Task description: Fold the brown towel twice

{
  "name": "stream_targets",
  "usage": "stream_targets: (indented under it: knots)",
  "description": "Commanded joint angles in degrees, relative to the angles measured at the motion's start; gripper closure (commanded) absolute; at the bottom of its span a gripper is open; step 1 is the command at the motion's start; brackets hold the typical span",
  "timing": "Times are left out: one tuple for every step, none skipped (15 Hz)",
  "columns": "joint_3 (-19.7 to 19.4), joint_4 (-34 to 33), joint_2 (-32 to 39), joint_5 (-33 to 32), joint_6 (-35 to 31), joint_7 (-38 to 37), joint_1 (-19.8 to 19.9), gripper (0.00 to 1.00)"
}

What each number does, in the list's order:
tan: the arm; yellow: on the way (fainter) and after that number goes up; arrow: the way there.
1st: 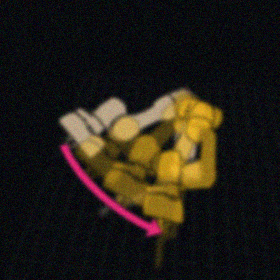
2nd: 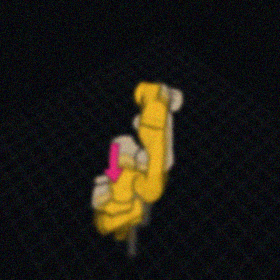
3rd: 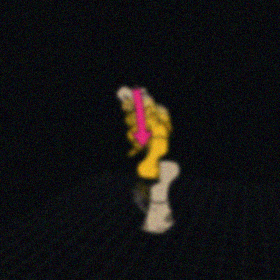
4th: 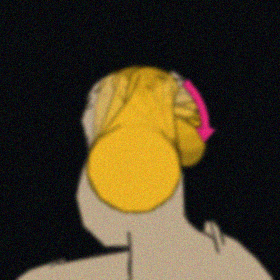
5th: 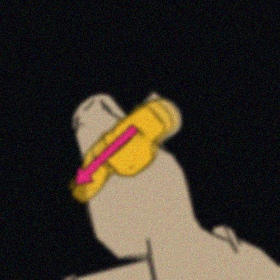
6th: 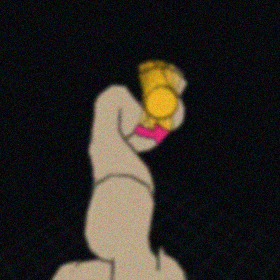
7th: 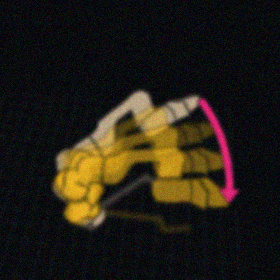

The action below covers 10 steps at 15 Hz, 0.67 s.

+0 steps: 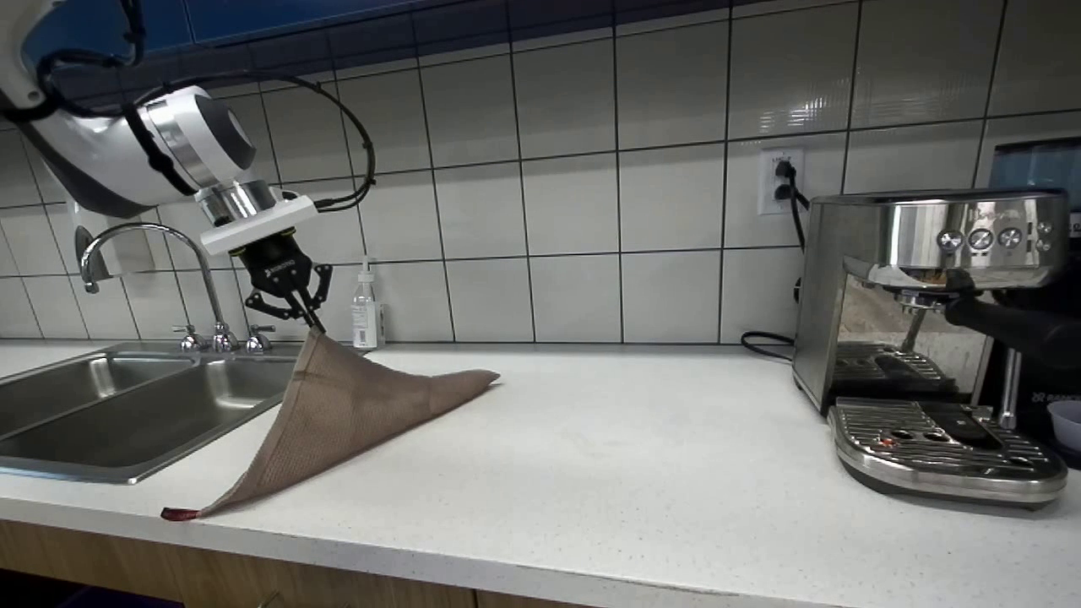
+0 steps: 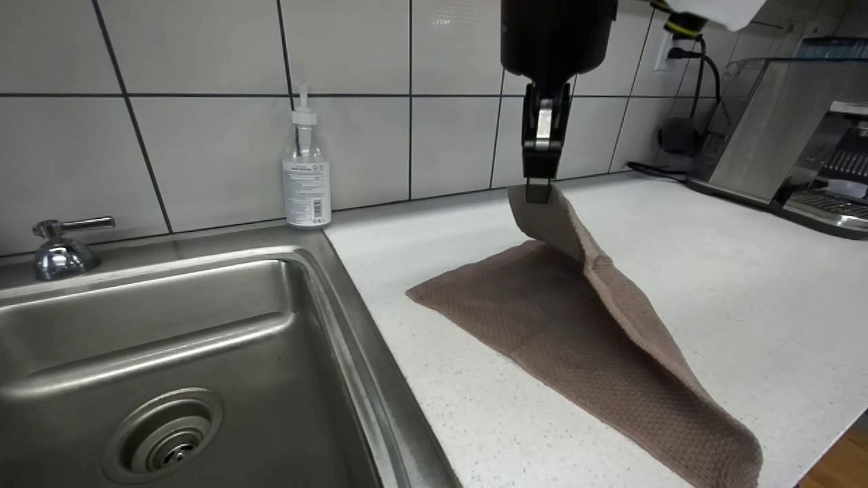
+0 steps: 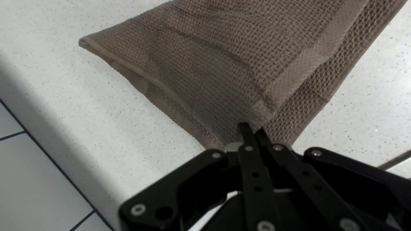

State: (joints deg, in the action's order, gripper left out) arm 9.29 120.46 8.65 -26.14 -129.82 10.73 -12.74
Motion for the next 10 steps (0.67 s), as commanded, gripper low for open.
stream_targets:
  knots:
    - [0.07, -3.35, 3.37, -3.79, 1.08, -4.35, -1.03, 0.99]
    - [-0.02, -3.93, 4.15, -4.45, 1.32, -5.21, -1.32, 0.99]
    - [-0.09, -4.50, 4.86, -5.00, 1.52, -5.95, -1.59, 0.99]
    - [-0.13, -5.28, 5.74, -5.39, 1.81, -6.75, -1.90, 0.99]
    - [-0.16, -5.91, 6.43, -5.48, 1.95, -7.22, -2.14, 0.99]
    - [-0.17, -6.58, 7.17, -5.52, 1.94, -7.77, -2.43, 0.99]
    - [-0.14, -7.27, 7.83, -5.38, 2.00, -8.03, -2.68, 0.99]
    - [-0.12, -8.00, 8.51, -5.21, 2.13, -8.13, -2.95, 0.99]
    - [-0.13, -8.64, 9.11, -5.13, 1.98, -8.34, -3.24, 0.99]
    - [-0.19, -9.18, 9.65, -5.11, 1.78, -8.53, -3.52, 0.99]
